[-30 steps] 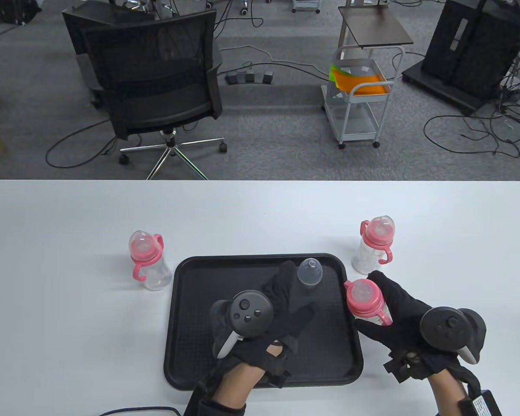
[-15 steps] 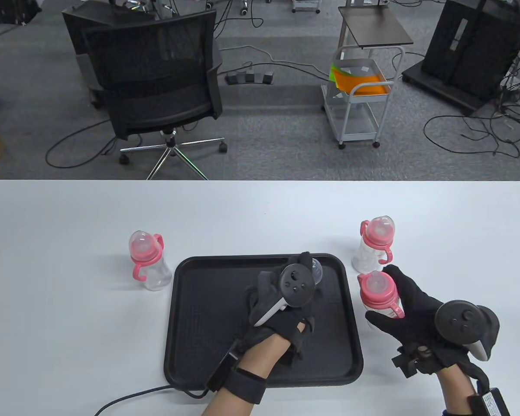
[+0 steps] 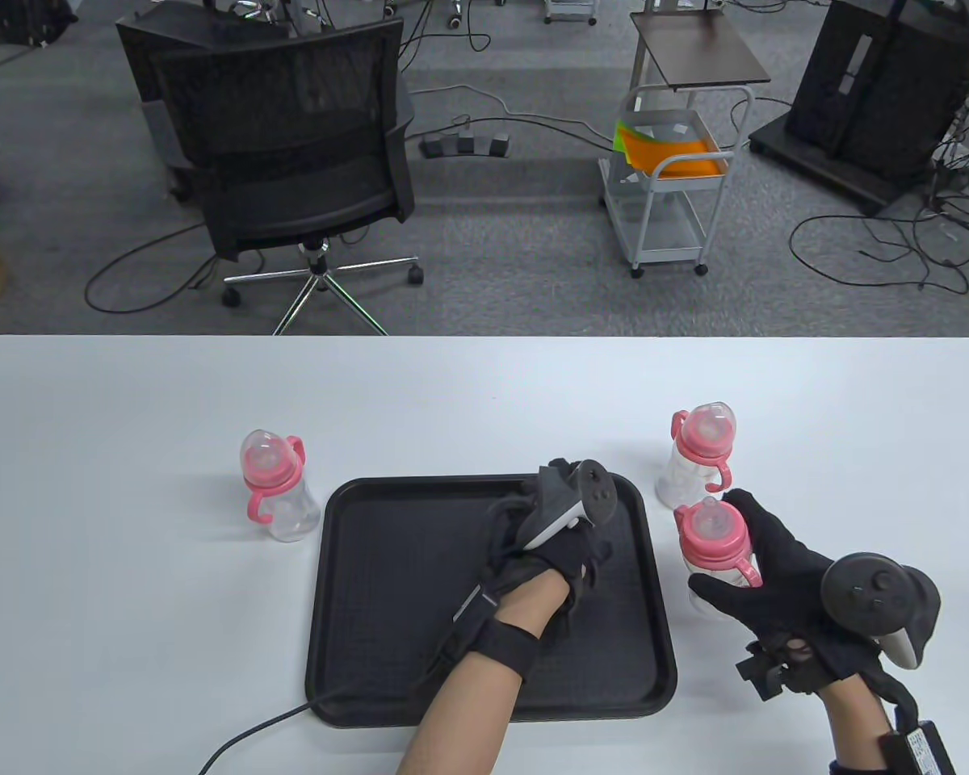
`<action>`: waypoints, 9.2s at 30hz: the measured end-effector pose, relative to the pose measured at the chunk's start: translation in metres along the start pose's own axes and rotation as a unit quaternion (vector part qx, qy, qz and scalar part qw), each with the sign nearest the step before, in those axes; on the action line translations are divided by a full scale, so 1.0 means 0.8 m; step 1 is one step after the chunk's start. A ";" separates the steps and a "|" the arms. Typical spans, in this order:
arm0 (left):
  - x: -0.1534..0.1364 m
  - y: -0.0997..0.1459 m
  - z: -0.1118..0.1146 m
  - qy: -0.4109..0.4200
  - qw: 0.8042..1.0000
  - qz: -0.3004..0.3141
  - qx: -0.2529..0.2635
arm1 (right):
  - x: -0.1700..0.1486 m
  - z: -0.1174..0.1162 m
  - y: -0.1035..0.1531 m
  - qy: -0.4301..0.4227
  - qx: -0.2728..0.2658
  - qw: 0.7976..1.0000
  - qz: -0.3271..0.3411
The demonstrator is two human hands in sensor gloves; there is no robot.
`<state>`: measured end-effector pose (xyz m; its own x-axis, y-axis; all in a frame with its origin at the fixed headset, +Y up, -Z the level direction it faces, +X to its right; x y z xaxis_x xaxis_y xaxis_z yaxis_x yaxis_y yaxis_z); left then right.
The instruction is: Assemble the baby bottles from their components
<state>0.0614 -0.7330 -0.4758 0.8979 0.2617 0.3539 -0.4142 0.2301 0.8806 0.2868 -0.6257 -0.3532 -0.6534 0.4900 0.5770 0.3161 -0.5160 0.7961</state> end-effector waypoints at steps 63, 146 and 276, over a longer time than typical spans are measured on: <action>-0.030 0.219 -0.101 0.298 0.836 0.345 0.304 | 0.040 -0.053 0.001 -0.013 0.050 0.996 0.071; 0.029 0.190 -0.034 0.470 0.776 0.324 0.267 | 0.101 -0.093 -0.007 -0.005 0.073 0.993 0.094; -0.041 0.207 -0.065 -0.017 0.982 0.110 0.153 | -0.032 0.076 0.027 -0.036 -0.136 0.989 -0.044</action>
<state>-0.0445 -0.6547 -0.3583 0.7983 0.2401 0.5523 -0.5397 -0.1216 0.8330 0.3521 -0.6067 -0.3396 -0.6163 0.5852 0.5270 0.0576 -0.6339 0.7712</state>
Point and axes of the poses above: the tracker on the back of each hand, its own x axis roughly to the thumb side, its own y axis roughly from the fingertips to the wrist, z = x × y, the point moved 5 cm from there along -y, roughly from the wrist to the fingertips, and after that the axes turned 13 degrees about z, right-handed, at the moved point
